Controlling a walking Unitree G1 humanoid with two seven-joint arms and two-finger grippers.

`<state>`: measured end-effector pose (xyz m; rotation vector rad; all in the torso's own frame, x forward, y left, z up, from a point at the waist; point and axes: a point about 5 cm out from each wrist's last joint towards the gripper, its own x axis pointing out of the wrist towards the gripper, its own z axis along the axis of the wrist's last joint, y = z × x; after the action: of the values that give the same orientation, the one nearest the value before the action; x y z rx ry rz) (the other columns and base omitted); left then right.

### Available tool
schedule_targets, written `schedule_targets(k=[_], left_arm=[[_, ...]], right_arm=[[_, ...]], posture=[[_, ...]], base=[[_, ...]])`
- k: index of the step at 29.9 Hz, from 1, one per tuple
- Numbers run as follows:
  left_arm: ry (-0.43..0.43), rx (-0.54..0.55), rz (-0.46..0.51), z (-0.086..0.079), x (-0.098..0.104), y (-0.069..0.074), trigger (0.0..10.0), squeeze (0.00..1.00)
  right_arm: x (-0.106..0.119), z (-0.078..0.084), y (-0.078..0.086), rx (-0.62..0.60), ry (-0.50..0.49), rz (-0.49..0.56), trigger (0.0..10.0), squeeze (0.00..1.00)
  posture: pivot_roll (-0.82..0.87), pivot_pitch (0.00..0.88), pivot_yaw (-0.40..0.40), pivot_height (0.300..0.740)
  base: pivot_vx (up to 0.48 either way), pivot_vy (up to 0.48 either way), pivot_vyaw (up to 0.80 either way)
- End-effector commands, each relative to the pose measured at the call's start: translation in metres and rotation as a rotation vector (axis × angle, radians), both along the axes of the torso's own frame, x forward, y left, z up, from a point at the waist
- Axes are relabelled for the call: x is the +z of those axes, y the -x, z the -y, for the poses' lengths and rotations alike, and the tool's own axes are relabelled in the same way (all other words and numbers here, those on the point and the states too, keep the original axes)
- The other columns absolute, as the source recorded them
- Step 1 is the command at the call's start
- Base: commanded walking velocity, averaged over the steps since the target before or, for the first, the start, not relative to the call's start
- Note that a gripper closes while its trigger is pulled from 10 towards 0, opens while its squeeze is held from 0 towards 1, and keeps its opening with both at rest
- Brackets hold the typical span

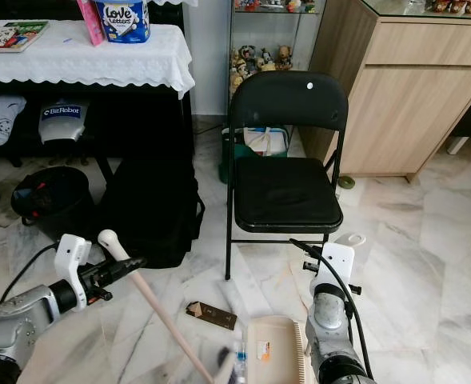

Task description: Sweep floor

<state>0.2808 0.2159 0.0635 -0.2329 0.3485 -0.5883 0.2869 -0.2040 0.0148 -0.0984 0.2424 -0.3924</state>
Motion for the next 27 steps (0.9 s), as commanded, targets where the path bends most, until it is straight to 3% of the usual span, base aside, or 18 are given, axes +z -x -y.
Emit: schedule_targets(k=[1,9,14,16,23,27], left_arm=[[0.068,-0.007,0.018,0.009,0.006,-0.002,10.0,0.00],[0.178,-0.001,0.025,0.016,0.014,-0.006,10.0,0.00],[0.292,0.008,0.042,0.021,0.024,-0.008,10.0,0.00],[0.290,0.008,0.048,0.021,0.025,-0.008,10.0,0.00],[0.146,0.089,0.110,0.001,0.034,-0.015,10.0,0.00],[0.138,0.154,0.160,-0.010,0.045,-0.021,10.0,0.00]], right_arm=[[-0.015,-0.001,0.010,0.000,-0.007,-0.087,10.0,0.00],[-0.015,0.000,0.011,-0.003,-0.009,-0.088,10.0,0.00],[-0.015,-0.002,0.011,-0.003,-0.012,-0.087,10.0,0.00],[-0.016,-0.002,0.011,-0.003,-0.012,-0.089,10.0,0.00],[-0.016,-0.001,0.011,-0.003,-0.012,-0.089,10.0,0.00],[-0.015,-0.001,0.011,-0.003,-0.011,-0.089,10.0,0.00]], posture=[[-0.05,0.074,-0.040,0.740],[-0.06,0.078,-0.039,0.740],[-0.06,0.081,-0.036,0.740],[-0.06,0.081,-0.036,0.740],[-0.05,0.082,-0.036,0.740],[-0.05,0.084,-0.038,0.740]], base=[[0.000,0.000,0.00],[0.000,0.000,0.00],[0.000,0.000,0.00],[0.000,0.000,0.00],[0.000,0.000,0.00],[0.000,0.000,0.00]])
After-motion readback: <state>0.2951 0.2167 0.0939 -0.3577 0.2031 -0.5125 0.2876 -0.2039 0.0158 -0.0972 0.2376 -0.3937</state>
